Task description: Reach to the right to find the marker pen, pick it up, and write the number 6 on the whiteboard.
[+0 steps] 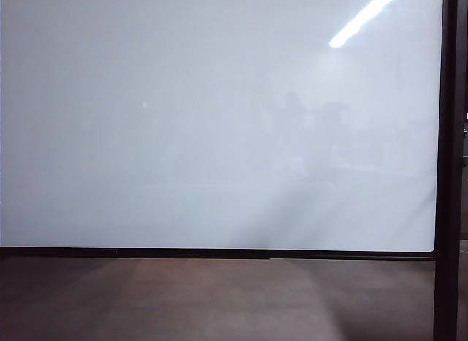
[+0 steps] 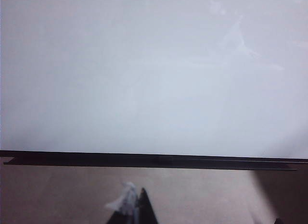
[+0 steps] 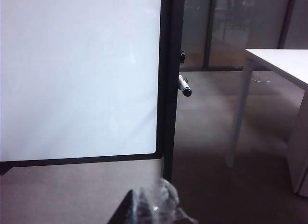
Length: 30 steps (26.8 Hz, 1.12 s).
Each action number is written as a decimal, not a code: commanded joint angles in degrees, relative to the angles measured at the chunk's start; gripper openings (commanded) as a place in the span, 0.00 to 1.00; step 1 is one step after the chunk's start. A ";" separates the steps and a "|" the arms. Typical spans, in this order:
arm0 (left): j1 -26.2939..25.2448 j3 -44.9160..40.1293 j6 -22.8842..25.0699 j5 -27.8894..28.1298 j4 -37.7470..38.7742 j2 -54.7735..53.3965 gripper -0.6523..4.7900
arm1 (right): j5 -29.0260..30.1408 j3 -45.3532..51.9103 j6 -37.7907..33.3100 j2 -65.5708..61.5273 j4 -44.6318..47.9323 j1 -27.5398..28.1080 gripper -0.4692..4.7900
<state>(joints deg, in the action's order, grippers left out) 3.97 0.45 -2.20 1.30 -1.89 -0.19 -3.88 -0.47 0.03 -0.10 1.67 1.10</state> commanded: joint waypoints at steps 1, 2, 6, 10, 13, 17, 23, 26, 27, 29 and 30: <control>-0.11 0.04 0.22 0.46 -0.02 -0.04 0.11 | -0.04 0.04 -0.07 -0.02 1.01 -0.04 0.07; -0.11 0.04 0.20 0.70 0.22 -0.04 0.11 | -0.04 0.04 -0.07 -0.02 1.11 -0.04 0.07; -0.11 0.07 -0.02 1.16 0.61 -0.04 0.11 | -0.04 -0.57 -0.09 -0.02 1.20 -0.04 0.07; -0.11 1.81 -3.34 2.75 0.63 -0.04 0.11 | -0.13 -3.26 -4.59 -0.02 0.87 -0.04 0.07; -0.11 5.86 -7.72 5.40 2.84 -0.09 0.11 | -0.55 -8.20 -4.57 -0.31 -0.66 -0.02 0.07; -0.11 14.95 -7.63 5.27 5.70 -4.09 0.11 | -0.81 -17.00 -4.55 -6.21 -0.22 0.00 0.07; -0.04 28.89 -7.72 -0.79 5.25 -20.87 0.11 | -1.77 -32.46 -4.31 -23.96 6.05 0.00 0.07; 0.76 33.62 -7.72 -4.20 3.69 -28.06 0.11 | -1.75 -37.97 -4.31 -31.08 7.48 0.00 0.07; 1.46 35.39 -7.91 -5.29 2.75 -30.84 0.11 | -1.75 -39.47 -4.28 -33.07 8.13 0.02 0.07; 3.15 38.49 -8.28 -7.04 1.66 -35.50 0.11 | -1.77 -42.18 -4.04 -37.70 10.12 0.11 0.07; 4.04 39.87 -8.44 -7.61 1.33 -37.55 0.11 | -1.75 -43.10 -3.61 -39.65 11.26 0.17 0.07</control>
<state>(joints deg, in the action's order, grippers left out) 6.81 38.15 -10.13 -4.34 1.15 -35.18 -5.39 -42.54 -4.19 -37.89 10.35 1.15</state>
